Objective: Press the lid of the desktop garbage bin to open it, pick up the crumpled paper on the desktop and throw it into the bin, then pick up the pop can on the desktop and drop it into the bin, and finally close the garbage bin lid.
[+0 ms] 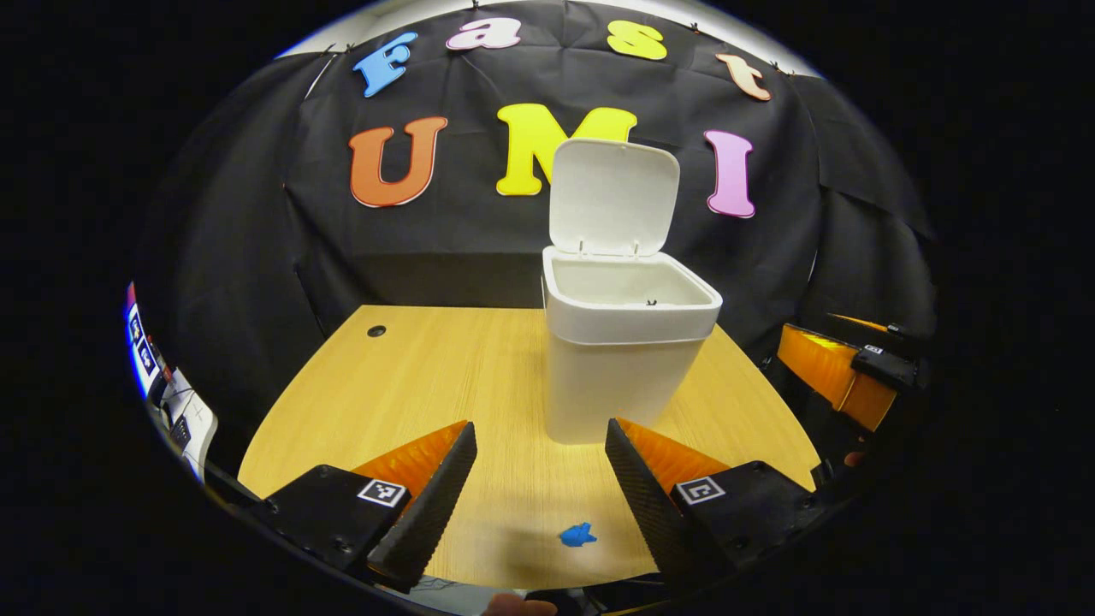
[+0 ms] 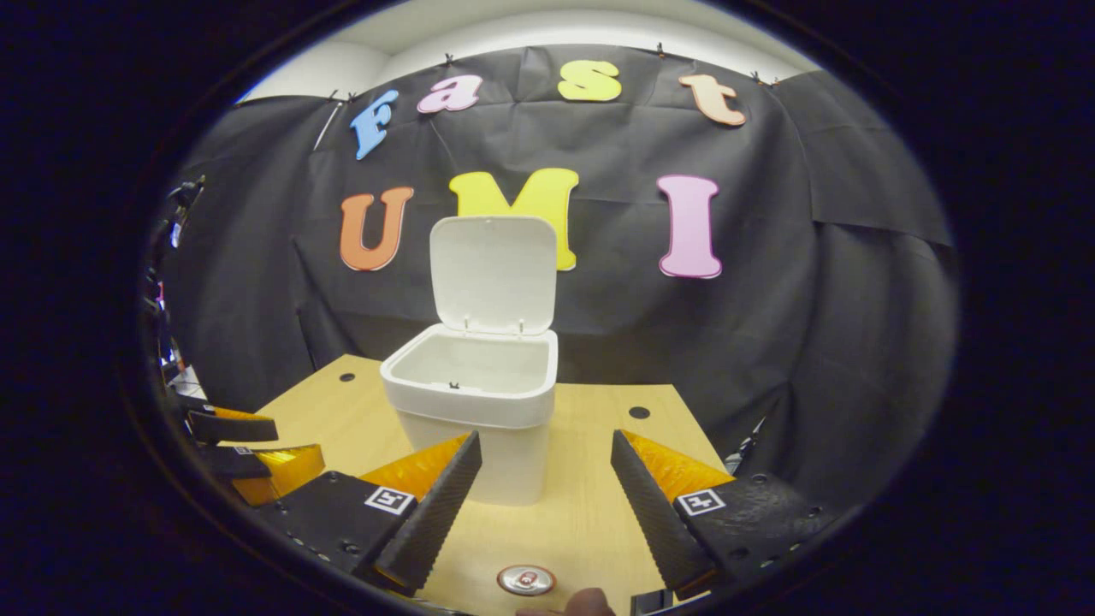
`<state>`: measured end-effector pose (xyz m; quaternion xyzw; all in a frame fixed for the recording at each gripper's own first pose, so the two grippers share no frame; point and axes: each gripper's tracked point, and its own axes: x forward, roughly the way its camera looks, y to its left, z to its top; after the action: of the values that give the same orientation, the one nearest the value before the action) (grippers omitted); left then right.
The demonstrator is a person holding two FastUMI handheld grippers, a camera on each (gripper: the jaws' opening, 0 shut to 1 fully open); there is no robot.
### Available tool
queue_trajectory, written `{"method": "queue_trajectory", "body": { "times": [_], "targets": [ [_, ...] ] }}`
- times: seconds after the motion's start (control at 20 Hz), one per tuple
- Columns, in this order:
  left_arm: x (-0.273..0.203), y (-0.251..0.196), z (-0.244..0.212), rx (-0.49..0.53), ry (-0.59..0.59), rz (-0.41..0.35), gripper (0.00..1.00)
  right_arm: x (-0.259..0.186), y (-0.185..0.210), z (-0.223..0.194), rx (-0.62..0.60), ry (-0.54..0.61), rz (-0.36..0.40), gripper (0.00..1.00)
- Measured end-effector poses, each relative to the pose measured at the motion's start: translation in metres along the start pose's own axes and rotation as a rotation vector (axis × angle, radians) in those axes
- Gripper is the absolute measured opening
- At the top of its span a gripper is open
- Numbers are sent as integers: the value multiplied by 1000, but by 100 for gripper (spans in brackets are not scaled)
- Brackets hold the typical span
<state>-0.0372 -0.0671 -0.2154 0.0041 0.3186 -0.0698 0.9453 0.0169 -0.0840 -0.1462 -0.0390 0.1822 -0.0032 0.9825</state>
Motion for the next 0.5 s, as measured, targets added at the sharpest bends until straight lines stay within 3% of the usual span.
{"method": "queue_trajectory", "body": {
  "times": [0.5],
  "targets": [
    [20, -32, -113, -27, 300, -86, 99, -14, -19, -79, 11, 163, -49, 95]
  ]
}}
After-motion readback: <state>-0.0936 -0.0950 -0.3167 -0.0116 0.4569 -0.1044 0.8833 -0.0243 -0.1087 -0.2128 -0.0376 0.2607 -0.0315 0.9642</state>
